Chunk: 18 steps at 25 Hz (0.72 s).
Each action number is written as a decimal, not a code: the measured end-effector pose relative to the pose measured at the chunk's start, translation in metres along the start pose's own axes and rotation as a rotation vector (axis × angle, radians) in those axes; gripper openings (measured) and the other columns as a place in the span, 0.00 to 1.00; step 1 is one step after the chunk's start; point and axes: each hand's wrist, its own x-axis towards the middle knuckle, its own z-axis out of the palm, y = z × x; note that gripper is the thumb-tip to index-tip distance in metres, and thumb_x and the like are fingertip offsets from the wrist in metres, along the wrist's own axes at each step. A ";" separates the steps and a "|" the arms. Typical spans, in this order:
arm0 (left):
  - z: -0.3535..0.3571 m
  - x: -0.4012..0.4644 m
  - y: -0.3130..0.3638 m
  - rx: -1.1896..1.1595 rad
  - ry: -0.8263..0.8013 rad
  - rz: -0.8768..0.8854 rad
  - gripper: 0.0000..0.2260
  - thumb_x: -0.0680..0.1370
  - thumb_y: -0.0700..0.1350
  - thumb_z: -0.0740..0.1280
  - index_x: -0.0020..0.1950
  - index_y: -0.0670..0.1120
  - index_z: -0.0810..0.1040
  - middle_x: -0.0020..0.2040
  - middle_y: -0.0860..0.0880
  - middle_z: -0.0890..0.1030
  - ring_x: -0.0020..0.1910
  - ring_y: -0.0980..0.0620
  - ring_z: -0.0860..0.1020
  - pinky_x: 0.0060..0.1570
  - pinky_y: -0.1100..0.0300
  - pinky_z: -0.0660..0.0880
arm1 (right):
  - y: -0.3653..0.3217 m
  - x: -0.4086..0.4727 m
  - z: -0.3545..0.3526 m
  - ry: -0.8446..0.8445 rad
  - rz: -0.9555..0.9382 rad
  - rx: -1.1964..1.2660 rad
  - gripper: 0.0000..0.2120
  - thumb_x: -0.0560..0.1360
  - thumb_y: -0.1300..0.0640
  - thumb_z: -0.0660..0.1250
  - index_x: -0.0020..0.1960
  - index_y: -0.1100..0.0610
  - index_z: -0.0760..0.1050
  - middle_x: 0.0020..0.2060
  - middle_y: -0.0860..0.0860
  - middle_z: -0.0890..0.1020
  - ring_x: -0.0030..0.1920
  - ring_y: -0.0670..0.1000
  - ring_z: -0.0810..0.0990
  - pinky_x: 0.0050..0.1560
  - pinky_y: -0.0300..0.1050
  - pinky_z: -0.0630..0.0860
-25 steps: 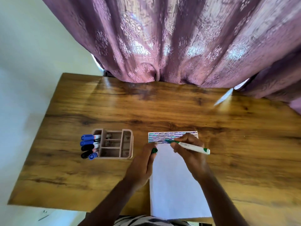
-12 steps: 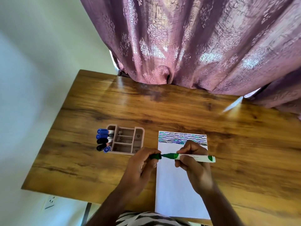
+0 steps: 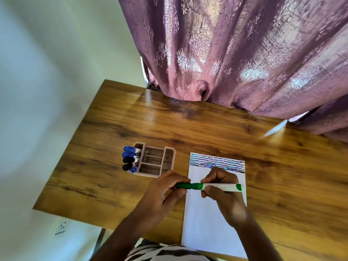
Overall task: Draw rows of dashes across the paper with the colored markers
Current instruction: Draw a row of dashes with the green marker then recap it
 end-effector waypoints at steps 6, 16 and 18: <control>-0.001 -0.008 0.016 -0.243 0.090 -0.190 0.09 0.76 0.37 0.72 0.51 0.50 0.85 0.41 0.52 0.85 0.38 0.54 0.83 0.41 0.65 0.78 | -0.005 -0.005 0.008 -0.030 0.105 0.208 0.10 0.68 0.51 0.79 0.42 0.56 0.83 0.34 0.57 0.82 0.34 0.55 0.82 0.34 0.43 0.77; -0.003 -0.022 0.000 -0.469 0.358 -0.275 0.04 0.76 0.44 0.74 0.49 0.46 0.84 0.39 0.41 0.86 0.34 0.45 0.84 0.38 0.54 0.81 | 0.006 0.018 0.053 -0.101 0.093 -0.056 0.04 0.77 0.62 0.71 0.45 0.62 0.79 0.33 0.56 0.82 0.30 0.51 0.79 0.31 0.42 0.77; 0.004 -0.019 -0.008 -0.556 0.458 -0.357 0.07 0.79 0.42 0.69 0.54 0.41 0.83 0.44 0.39 0.86 0.40 0.44 0.84 0.40 0.52 0.81 | 0.018 0.024 0.071 -0.087 0.093 -0.208 0.07 0.76 0.58 0.73 0.51 0.59 0.79 0.42 0.56 0.84 0.40 0.52 0.84 0.37 0.46 0.83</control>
